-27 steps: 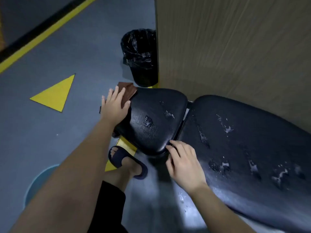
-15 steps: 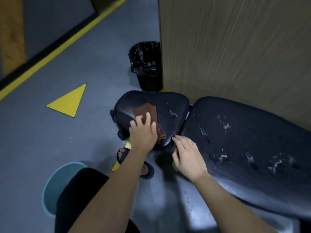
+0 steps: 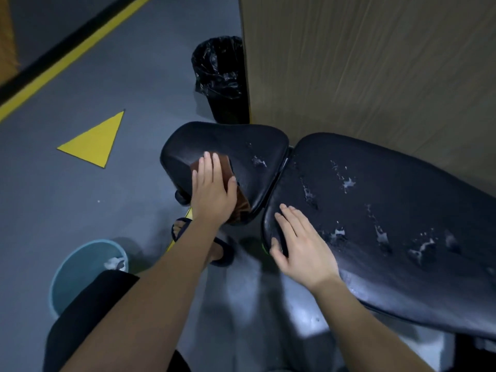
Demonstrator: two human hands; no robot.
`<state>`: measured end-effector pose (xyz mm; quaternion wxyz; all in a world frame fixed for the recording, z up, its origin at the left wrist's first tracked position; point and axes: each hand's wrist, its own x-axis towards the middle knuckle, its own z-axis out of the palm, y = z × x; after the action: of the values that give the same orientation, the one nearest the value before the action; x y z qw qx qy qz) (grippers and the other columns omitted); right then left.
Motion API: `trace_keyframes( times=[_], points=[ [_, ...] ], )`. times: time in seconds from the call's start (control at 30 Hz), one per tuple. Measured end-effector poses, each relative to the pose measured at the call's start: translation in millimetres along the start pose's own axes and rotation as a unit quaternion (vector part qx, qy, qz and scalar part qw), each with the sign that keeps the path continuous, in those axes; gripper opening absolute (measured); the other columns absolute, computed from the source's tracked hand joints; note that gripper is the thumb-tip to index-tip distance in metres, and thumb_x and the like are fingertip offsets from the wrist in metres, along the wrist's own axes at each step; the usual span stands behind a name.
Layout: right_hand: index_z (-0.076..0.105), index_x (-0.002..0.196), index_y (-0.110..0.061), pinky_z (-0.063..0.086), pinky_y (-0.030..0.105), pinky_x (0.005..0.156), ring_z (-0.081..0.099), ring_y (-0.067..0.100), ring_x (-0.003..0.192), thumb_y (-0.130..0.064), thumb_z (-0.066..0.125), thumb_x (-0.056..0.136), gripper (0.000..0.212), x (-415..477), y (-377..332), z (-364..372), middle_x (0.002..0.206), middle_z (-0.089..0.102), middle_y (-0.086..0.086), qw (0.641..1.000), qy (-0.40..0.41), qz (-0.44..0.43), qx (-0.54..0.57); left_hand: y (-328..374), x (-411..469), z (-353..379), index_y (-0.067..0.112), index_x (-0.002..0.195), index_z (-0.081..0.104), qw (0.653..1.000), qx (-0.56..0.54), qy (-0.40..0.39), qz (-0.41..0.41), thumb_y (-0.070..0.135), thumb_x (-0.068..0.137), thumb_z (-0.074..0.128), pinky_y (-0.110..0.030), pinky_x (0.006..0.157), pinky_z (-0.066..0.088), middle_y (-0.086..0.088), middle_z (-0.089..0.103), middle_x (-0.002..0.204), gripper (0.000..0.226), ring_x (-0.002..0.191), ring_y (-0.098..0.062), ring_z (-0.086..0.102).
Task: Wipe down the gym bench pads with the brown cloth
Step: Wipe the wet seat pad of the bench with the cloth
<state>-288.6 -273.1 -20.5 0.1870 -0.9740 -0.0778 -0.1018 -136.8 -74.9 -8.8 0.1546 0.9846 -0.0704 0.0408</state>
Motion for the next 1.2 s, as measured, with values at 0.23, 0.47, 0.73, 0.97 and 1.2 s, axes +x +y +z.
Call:
trace_keyframes(
  times=[0.23, 0.47, 0.73, 0.97, 1.2],
  points=[
    [0.058, 0.139, 0.001, 0.036, 0.044, 0.120, 0.046, 0.035, 0.142, -0.032, 0.057, 0.090, 0.059, 3.6, 3.1, 2.6, 0.153, 0.049, 0.019, 1.000, -0.006, 0.003, 0.002, 0.4, 93.7, 6.1, 0.010, 0.163, 0.006, 0.998, 0.027, -0.016, -0.059, 0.047, 0.106, 0.022, -0.043, 0.127, -0.003, -0.009, 0.004, 0.171, 0.070, 0.158, -0.023, 0.001],
    [0.059, 0.138, -0.002, 0.037, 0.044, 0.119, 0.046, 0.035, 0.142, -0.033, 0.058, 0.087, 0.060, 4.9, 3.5, 0.3, 0.153, 0.049, 0.017, 1.000, -0.019, 0.008, 0.009, 29.6, 81.3, 7.1, 0.006, 0.162, 0.007, 0.999, 0.023, -0.027, -0.005, 0.044, 0.108, 0.021, -0.046, 0.127, 0.002, -0.012, 0.007, 0.171, 0.068, 0.158, -0.026, 0.005],
    [0.060, 0.136, 0.002, 0.036, 0.042, 0.120, 0.050, 0.033, 0.140, -0.026, 0.058, 0.091, 0.053, -0.1, -2.0, -5.4, 0.149, 0.054, 0.017, 1.000, 0.014, 0.002, 0.015, 29.8, -35.2, 4.6, 0.006, 0.161, 0.017, 1.000, 0.020, -0.006, 0.019, 0.041, 0.108, 0.022, -0.046, 0.127, 0.012, -0.013, 0.019, 0.169, 0.063, 0.156, -0.027, 0.015],
    [0.060, 0.135, 0.001, 0.034, 0.041, 0.121, 0.048, 0.035, 0.139, -0.026, 0.058, 0.088, 0.054, 3.0, -1.7, -4.8, 0.147, 0.054, 0.016, 1.000, -0.005, 0.008, 0.007, -40.4, -12.2, -4.5, 0.009, 0.163, 0.002, 0.997, -0.067, -0.018, -0.041, 0.040, 0.110, 0.024, -0.053, 0.127, 0.008, -0.010, 0.001, 0.171, 0.065, 0.158, -0.026, -0.001],
    [0.060, 0.136, 0.001, 0.036, 0.044, 0.120, 0.049, 0.037, 0.138, -0.028, 0.057, 0.085, 0.059, 4.7, -0.5, -0.6, 0.147, 0.053, 0.020, 1.000, -0.011, 0.005, -0.018, -41.3, 91.8, -5.3, 0.011, 0.163, 0.015, 0.999, 0.004, -0.031, 0.009, 0.040, 0.110, 0.023, -0.050, 0.126, -0.001, -0.006, 0.011, 0.171, 0.061, 0.158, -0.024, 0.005]
  ],
)
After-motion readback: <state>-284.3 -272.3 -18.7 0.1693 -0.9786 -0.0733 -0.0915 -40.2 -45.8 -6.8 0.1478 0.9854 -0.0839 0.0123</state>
